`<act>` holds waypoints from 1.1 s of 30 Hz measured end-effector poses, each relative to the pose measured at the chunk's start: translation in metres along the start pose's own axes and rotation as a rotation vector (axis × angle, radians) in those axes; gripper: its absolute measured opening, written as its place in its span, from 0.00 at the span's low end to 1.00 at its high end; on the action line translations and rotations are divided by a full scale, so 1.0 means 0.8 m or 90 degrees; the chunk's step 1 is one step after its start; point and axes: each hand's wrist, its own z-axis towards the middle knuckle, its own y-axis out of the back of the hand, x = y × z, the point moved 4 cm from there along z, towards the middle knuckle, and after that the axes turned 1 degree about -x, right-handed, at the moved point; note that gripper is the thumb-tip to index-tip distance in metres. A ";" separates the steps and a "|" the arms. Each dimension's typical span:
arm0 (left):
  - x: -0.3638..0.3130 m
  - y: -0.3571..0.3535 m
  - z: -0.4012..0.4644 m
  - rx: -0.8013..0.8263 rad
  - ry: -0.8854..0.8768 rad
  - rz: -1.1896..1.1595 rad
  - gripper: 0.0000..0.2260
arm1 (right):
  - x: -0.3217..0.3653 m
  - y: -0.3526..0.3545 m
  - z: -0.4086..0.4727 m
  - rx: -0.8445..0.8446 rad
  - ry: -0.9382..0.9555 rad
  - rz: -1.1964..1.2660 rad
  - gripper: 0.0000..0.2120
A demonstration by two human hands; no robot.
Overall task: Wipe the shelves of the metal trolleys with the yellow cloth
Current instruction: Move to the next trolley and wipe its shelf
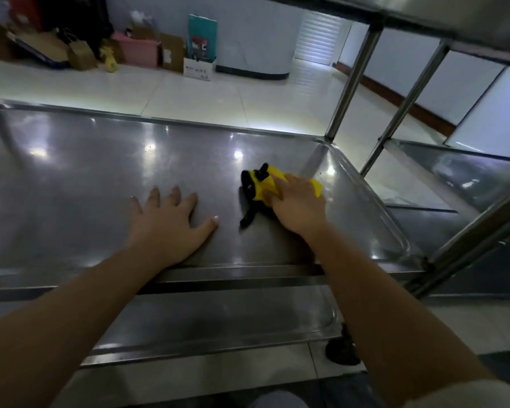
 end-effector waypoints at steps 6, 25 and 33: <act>0.005 -0.001 0.001 -0.018 0.000 0.004 0.44 | -0.061 -0.005 0.085 0.044 -0.067 0.010 0.21; -0.004 0.001 0.005 0.030 0.005 0.042 0.41 | 0.003 0.015 -0.155 -0.027 -0.048 -0.026 0.23; 0.038 0.043 -0.023 0.057 -0.152 0.016 0.34 | -0.080 0.048 -0.144 -0.025 -0.142 0.034 0.20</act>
